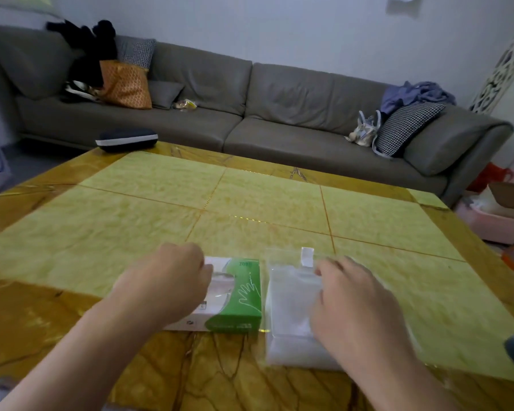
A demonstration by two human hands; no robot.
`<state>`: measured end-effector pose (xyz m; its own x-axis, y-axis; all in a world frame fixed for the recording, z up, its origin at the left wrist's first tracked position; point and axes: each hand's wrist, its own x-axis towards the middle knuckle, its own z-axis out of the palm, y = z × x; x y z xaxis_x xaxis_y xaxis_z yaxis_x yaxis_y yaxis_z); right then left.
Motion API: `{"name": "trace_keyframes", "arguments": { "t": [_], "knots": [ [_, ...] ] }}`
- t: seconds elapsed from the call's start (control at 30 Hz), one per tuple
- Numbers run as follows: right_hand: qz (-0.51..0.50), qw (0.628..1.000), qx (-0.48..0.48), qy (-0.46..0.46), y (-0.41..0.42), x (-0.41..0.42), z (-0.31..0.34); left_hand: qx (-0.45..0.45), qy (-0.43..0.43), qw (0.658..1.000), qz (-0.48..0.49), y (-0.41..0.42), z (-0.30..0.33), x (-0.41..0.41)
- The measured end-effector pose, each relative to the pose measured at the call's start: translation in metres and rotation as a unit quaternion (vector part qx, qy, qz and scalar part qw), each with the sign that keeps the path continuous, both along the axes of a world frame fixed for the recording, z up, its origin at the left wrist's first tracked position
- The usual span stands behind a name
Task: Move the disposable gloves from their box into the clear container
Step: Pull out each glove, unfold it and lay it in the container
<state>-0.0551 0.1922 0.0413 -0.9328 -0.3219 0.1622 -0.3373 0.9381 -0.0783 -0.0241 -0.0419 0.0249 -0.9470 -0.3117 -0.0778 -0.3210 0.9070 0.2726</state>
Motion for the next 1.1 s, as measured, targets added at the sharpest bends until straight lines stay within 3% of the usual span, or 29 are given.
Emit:
{"name": "trace_keyframes", "arguments": {
  "t": [0.07, 0.17, 0.37, 0.47, 0.53, 0.6, 0.63, 0.73, 0.9, 0.97, 1.1],
  "knots": [
    [0.086, 0.995, -0.031, 0.029, -0.014, 0.008, -0.009, -0.032, -0.080, 0.996, -0.024, -0.005, -0.007, 0.000],
    [0.194, 0.981, -0.002, 0.006, -0.034, 0.015, -0.029, -0.118, -0.147, 0.975, -0.121, 0.003, -0.012, 0.000],
    [0.255, 0.966, 0.034, -0.023, -0.057, 0.018, -0.060, -0.148, -0.167, 0.964, -0.146, 0.008, -0.022, -0.006],
    [0.260, 0.964, 0.033, -0.037, -0.056, 0.017, -0.058, -0.086, -0.113, 0.985, -0.097, 0.006, -0.025, -0.010],
    [0.263, 0.964, 0.032, -0.033, -0.054, 0.017, -0.057, 0.039, -0.065, 0.996, -0.052, 0.002, -0.025, -0.010],
    [0.265, 0.964, 0.029, -0.023, -0.053, 0.018, -0.060, 0.181, -0.026, 0.983, -0.021, -0.002, -0.020, -0.009],
    [0.263, 0.964, 0.025, -0.021, -0.053, 0.018, -0.063, 0.208, -0.008, 0.978, -0.011, -0.004, -0.016, -0.008],
    [0.259, 0.965, 0.008, -0.034, -0.053, 0.018, -0.063, 0.147, 0.032, 0.989, 0.013, -0.005, -0.014, -0.006],
    [0.264, 0.964, 0.017, -0.033, -0.054, 0.017, -0.067, -0.020, -0.089, 0.996, -0.024, 0.018, -0.023, -0.001],
    [0.262, 0.965, 0.017, -0.024, -0.054, 0.017, -0.071, -0.021, -0.102, 0.994, -0.026, 0.026, -0.020, -0.002],
    [0.264, 0.964, 0.025, -0.019, -0.054, 0.016, -0.070, 0.067, -0.105, 0.992, -0.001, 0.025, -0.014, -0.006]
  ]
}}
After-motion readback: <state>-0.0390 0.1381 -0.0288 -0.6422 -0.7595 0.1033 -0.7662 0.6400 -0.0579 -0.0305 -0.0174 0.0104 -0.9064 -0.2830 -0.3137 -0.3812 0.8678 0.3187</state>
